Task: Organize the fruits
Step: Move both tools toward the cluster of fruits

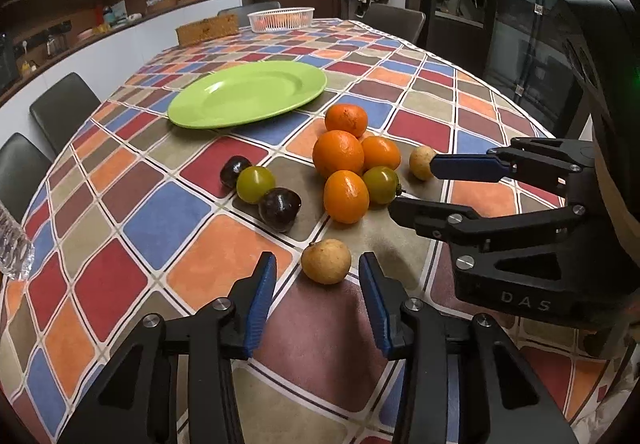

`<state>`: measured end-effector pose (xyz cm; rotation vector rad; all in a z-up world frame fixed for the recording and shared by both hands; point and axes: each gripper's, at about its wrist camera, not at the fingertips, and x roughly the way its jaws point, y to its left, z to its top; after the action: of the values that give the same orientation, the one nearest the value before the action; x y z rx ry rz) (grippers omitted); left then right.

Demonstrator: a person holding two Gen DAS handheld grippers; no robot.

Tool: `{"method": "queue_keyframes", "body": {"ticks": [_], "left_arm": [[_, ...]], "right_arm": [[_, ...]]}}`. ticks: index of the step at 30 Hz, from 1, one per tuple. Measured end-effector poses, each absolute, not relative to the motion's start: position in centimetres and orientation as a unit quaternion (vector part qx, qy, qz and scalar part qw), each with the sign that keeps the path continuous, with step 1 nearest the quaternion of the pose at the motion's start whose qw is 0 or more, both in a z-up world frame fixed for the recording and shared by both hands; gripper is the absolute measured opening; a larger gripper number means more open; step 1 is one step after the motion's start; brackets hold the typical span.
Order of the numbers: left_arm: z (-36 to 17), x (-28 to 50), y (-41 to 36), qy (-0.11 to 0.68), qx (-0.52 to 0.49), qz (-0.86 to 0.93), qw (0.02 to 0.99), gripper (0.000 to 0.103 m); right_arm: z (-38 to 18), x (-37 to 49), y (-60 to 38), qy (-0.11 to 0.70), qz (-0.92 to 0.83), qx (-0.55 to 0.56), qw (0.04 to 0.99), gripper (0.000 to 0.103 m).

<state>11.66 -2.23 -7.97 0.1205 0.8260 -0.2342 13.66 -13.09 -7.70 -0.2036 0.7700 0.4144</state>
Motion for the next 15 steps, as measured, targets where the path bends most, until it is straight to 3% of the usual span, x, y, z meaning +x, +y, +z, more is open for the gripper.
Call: {"method": "queue_keyframes", "body": {"ticks": [15], "left_arm": [[-8.7, 13.5, -2.2, 0.423, 0.046, -0.136, 0.894, 0.029]], "right_arm": [[-8.5, 15.8, -11.9, 0.393, 0.219, -0.106, 0.887, 0.042]]}}
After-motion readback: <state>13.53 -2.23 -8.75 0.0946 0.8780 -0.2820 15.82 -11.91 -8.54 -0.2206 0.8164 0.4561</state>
